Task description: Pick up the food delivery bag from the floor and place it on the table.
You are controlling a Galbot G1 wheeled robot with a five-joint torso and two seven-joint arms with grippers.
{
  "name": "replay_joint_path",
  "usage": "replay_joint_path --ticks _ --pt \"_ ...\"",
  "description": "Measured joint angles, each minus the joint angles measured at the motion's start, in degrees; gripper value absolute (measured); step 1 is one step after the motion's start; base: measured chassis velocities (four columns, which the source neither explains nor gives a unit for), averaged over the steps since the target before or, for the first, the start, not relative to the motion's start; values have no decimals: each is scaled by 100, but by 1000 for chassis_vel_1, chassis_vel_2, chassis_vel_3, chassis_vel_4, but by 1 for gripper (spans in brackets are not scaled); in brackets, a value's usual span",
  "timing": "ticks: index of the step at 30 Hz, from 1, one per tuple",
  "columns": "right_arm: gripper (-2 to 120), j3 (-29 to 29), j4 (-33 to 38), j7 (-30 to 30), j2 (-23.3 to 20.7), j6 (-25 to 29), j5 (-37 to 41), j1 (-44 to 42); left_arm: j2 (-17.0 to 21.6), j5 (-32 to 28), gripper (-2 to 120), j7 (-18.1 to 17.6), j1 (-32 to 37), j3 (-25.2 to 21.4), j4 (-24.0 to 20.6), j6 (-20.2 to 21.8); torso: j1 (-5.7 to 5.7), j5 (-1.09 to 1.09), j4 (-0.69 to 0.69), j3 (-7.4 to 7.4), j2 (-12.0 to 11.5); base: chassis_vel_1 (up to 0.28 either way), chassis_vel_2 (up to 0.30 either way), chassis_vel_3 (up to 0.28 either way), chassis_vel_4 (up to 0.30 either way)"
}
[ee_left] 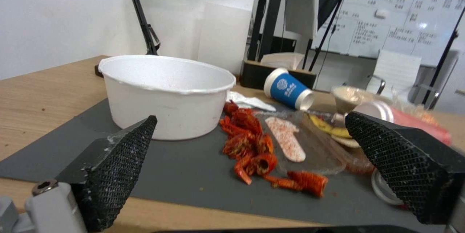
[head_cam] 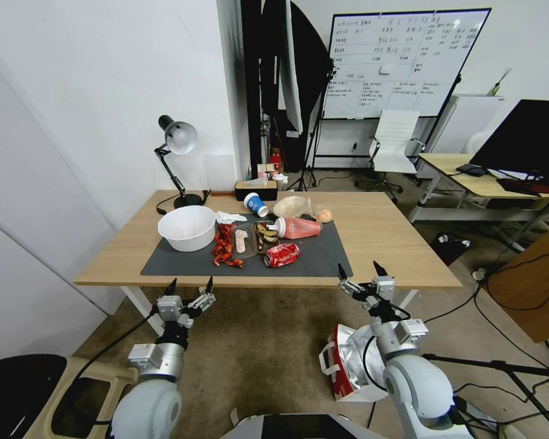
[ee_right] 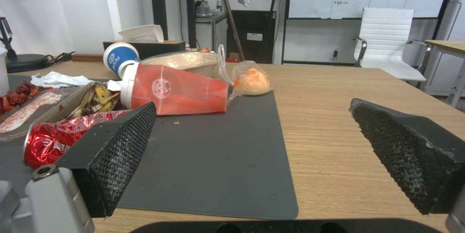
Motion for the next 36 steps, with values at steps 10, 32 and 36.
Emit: replay_joint_path --ticks 10,32,36 --pt "100 5 -2 1 26 15 41 -23 371 -793 100 106 -130 -259 150 -185 -65 -1 1 -80 -145 0 0 0 0" --pt "100 7 64 135 51 -129 150 -71 376 -463 100 29 66 -234 129 -272 -352 -1 1 -449 -801 0 0 0 0" --pt "100 -12 110 158 86 -207 142 -130 396 -458 100 38 56 -245 159 -288 -396 -1 1 -509 -905 0 0 0 0"
